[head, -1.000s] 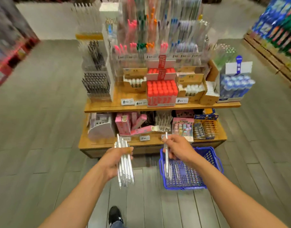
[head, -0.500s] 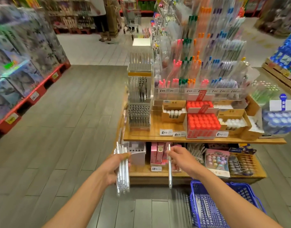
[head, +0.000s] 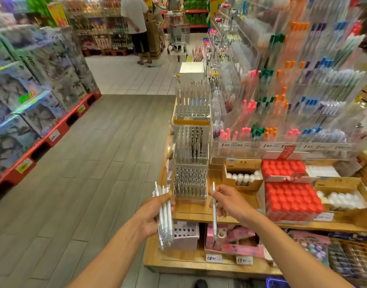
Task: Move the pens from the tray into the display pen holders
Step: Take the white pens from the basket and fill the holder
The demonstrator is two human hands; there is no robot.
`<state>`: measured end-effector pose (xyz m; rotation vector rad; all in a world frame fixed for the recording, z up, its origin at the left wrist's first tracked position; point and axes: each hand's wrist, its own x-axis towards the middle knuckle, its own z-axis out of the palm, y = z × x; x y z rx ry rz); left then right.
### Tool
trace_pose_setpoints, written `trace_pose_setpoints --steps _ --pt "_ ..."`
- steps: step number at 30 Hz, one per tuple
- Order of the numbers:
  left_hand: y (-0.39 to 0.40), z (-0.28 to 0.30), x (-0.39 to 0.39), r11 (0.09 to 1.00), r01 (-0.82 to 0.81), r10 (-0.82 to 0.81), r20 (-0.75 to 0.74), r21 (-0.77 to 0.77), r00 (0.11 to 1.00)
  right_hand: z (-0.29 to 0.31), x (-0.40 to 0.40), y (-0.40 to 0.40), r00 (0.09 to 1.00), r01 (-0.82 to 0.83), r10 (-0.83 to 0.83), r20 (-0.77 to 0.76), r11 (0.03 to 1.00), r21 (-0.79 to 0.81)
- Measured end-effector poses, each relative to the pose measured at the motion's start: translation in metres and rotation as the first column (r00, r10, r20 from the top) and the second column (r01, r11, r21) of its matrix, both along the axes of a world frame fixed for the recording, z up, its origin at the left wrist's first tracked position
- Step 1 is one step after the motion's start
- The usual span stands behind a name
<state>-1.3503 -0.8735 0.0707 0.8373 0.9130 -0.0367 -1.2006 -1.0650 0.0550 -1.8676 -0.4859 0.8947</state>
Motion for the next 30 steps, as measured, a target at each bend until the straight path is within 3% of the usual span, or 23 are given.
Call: trace_pose_setpoints --steps 12,18,23,30 --pt "0.072 0.04 0.127 0.996 0.034 -0.041 0.081 0.087 0.996 0.049 0.138 0.07 0.999 0.007 -0.011 0.049 0.997 0.08" --pt "0.09 0.062 0.176 0.992 0.062 -0.077 0.127 0.114 0.989 0.106 0.192 0.102 0.973 0.111 -0.158 0.167 0.96 0.257" --pt "0.107 0.074 0.209 0.984 0.112 -0.133 0.152 0.142 0.979 0.147 0.23 0.129 0.855 0.206 -0.335 0.395 0.92 0.335" --pt "0.129 0.079 0.239 0.974 0.16 -0.182 0.134 0.164 0.974 0.145 0.241 0.163 0.717 0.176 -0.222 0.661 0.975 0.136"
